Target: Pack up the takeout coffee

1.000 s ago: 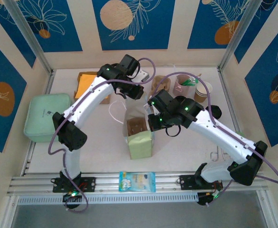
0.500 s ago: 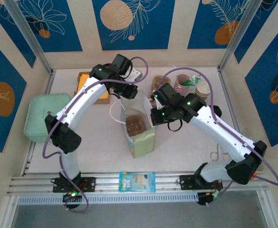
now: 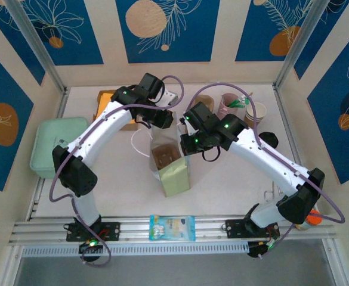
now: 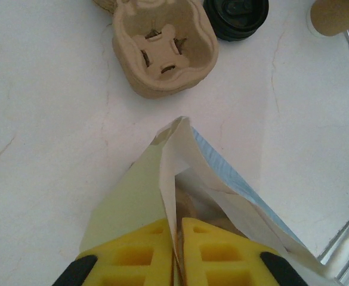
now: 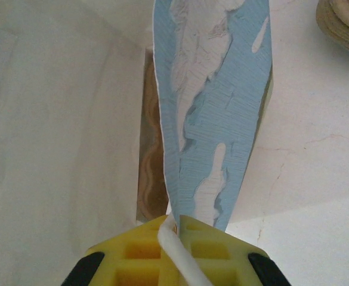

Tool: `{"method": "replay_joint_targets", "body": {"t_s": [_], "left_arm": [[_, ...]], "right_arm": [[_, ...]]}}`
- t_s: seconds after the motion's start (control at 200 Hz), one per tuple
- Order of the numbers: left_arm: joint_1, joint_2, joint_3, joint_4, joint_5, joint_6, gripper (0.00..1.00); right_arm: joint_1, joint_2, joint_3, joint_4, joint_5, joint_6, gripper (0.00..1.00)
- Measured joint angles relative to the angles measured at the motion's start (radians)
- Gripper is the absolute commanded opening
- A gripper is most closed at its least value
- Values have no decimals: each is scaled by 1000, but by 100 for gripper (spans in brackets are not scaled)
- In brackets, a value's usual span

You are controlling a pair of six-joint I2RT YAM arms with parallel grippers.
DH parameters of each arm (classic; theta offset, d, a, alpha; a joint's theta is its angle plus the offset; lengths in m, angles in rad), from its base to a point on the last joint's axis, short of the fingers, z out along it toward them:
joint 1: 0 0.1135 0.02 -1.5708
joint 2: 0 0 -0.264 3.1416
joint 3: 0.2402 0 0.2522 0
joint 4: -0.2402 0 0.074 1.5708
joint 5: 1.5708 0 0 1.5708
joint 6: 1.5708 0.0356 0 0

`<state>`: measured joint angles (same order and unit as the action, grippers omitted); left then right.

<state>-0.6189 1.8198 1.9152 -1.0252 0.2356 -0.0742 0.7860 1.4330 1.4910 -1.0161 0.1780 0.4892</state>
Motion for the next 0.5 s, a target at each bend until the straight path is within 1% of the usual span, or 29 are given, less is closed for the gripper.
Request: {"method": "replay_joint_targets", "body": {"t_s": [0.25, 0.5], "left_arm": [[7, -11, -14, 17, 0, 0, 11], [78, -58, -63, 34, 26, -8, 13]], "right_arm": [[-1, 13, 8, 1, -2, -3, 0], [-24, 13, 41, -37, 9, -36, 0]]}}
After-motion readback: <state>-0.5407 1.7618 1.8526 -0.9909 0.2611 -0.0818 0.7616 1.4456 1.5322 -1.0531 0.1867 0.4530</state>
